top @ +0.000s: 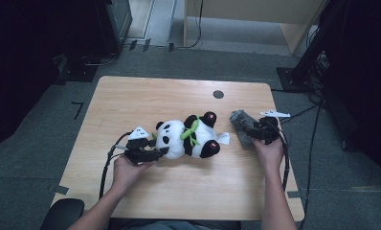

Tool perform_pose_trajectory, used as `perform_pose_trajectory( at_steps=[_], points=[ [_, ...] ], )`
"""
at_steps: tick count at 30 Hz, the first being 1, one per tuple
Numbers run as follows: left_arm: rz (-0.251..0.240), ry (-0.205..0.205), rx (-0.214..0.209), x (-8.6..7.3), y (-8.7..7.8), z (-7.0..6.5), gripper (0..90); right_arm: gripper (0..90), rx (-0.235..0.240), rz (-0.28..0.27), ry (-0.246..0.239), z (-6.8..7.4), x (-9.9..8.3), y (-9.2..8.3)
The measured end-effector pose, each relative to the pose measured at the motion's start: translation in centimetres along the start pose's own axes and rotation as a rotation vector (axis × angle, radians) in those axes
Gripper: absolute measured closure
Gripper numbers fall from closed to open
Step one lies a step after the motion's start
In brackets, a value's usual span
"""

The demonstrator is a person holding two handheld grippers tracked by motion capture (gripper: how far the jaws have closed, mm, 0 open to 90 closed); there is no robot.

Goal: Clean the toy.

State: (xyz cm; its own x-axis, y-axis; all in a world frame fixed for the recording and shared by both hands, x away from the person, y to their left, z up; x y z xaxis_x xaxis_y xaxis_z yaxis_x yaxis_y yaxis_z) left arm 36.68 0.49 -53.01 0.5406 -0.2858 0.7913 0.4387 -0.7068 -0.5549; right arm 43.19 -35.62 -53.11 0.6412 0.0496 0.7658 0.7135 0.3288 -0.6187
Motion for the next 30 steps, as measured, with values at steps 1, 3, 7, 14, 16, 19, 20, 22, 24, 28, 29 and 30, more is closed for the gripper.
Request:
perform_pose_trajectory(
  at_steps=[1, 3, 7, 14, 16, 19, 20, 22, 24, 28, 29, 30],
  points=[
    [0.0, 0.0, 0.0, 0.0, 0.0, 0.0, 43.6, 36.5, 0.007, -0.008, -0.012, 0.5, 0.1, -0.3],
    [0.001, -0.002, -0.001, 0.0, 0.0, 0.0, 43.9, 35.9, 0.024, -0.023, -0.025, 1.4, 0.3, -1.0],
    [-0.002, 0.001, 0.001, 0.0, 0.0, 0.0, 46.2, 35.1, 0.06, -0.059, -0.041, 3.1, 0.6, -2.2],
    [-0.005, -0.006, 0.002, 0.1, 0.0, 0.0, 48.7, 34.3, 0.109, -0.068, -0.069, 5.7, 0.5, -2.9],
    [-0.005, -0.006, 0.003, 0.1, 0.0, 0.0, 49.1, 34.3, 0.132, -0.078, -0.069, 6.4, 0.5, -3.4],
    [-0.004, -0.007, 0.004, 0.2, 0.0, 0.0, 49.1, 34.0, 0.149, -0.092, -0.084, 7.5, 0.6, -4.2],
    [-0.003, -0.007, 0.004, 0.2, 0.0, 0.0, 49.1, 33.9, 0.154, -0.095, -0.089, 7.8, 0.6, -4.3],
    [-0.001, -0.005, 0.004, 0.2, 0.0, 0.0, 49.1, 33.5, 0.168, -0.101, -0.103, 8.7, 0.6, -4.8],
    [0.004, -0.003, -0.001, 0.2, -0.1, 0.1, 48.9, 32.9, 0.173, -0.103, -0.112, 9.3, 0.5, -5.1],
    [0.007, 0.004, -0.002, 0.2, -0.1, 0.2, 48.6, 30.4, 0.192, -0.101, -0.124, 10.7, 0.3, -5.9],
    [0.007, 0.003, -0.001, 0.2, -0.1, 0.2, 48.6, 29.5, 0.201, -0.105, -0.13, 11.1, 0.3, -6.1],
    [0.007, 0.002, -0.001, 0.2, -0.1, 0.2, 48.6, 29.0, 0.213, -0.107, -0.131, 11.5, 0.2, -6.3]
  ],
)
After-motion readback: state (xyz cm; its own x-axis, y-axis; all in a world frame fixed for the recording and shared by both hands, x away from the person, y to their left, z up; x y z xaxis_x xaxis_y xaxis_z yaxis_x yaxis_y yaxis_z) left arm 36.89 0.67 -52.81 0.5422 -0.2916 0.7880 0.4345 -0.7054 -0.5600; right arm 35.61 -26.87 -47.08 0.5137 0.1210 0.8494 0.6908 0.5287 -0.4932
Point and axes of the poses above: each handheld gripper's, and its own axes: y roughly forward along the jaws, x roughly out of its top, z roughly to its left, the point moved 9 cm from there along y, roughly forward along the jaws, and after that the axes turned 2 degrees about -z, right-handed, at the moved point
